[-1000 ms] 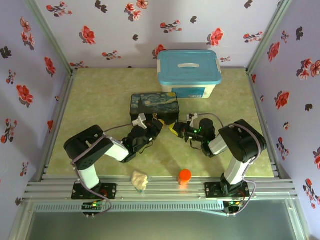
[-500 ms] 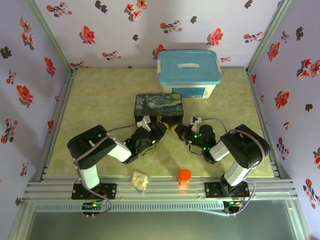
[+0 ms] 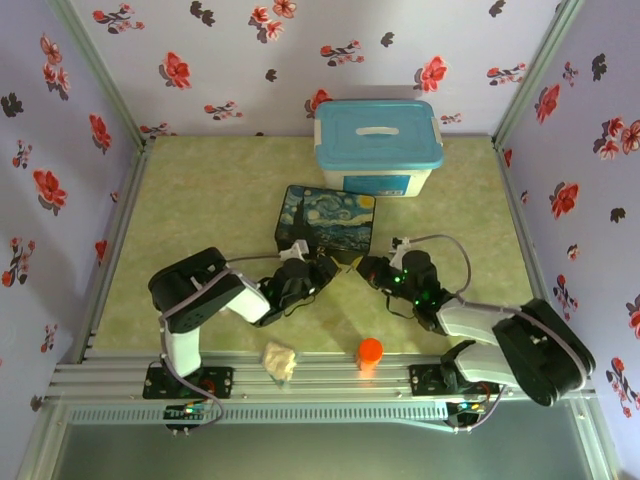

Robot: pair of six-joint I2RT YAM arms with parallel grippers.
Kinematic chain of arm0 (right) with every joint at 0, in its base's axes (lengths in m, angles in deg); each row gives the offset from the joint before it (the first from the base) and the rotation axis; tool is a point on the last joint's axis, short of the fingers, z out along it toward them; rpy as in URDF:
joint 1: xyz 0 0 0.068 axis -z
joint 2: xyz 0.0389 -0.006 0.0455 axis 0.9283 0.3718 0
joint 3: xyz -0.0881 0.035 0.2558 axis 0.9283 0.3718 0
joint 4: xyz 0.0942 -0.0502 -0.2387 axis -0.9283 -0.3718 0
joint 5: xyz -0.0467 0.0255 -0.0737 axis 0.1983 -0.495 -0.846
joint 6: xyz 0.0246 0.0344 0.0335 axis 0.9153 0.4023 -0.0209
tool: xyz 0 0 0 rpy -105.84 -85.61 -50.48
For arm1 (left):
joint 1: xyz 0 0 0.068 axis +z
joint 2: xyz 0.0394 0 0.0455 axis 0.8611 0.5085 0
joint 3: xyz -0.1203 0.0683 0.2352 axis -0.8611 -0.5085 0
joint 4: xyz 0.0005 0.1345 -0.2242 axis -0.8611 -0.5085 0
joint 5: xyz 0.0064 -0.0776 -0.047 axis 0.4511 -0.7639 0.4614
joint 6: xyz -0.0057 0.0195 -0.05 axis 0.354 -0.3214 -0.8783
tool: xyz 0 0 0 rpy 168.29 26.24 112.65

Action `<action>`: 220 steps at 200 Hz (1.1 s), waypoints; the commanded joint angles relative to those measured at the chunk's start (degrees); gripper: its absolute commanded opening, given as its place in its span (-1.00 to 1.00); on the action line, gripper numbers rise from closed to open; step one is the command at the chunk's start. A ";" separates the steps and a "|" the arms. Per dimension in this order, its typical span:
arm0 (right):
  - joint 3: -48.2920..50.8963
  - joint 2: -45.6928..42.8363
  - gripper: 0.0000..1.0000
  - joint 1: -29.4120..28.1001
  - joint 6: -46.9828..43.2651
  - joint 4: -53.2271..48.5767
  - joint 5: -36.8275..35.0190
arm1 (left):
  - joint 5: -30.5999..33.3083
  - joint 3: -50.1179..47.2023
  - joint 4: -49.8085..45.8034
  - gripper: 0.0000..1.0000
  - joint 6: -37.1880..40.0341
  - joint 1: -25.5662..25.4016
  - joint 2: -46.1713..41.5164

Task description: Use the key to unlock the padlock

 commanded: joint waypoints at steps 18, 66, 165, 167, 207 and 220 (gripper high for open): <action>-1.40 -2.81 -1.00 3.79 -6.34 -11.74 -0.25 | -2.18 4.65 0.43 -0.91 0.82 -0.30 4.41; -1.20 -8.95 -1.00 3.91 -8.68 -12.81 -0.77 | -5.91 8.71 -3.56 -0.43 3.68 -0.57 4.91; -5.72 -19.46 -1.00 -4.82 -3.28 -18.33 -20.91 | 6.47 -3.56 0.14 0.25 6.27 -3.14 -18.05; -5.92 -19.48 -1.00 -5.46 -3.06 -18.32 -21.67 | 6.48 -3.49 0.74 0.24 6.12 -3.15 -17.89; -6.87 -19.59 -1.00 -12.29 2.69 -14.74 -31.20 | 8.43 -0.50 3.03 0.24 5.41 -4.69 -16.84; -7.23 -20.25 -1.00 -14.18 2.93 -16.22 -35.06 | 9.89 0.06 2.93 0.24 5.71 -5.63 -17.09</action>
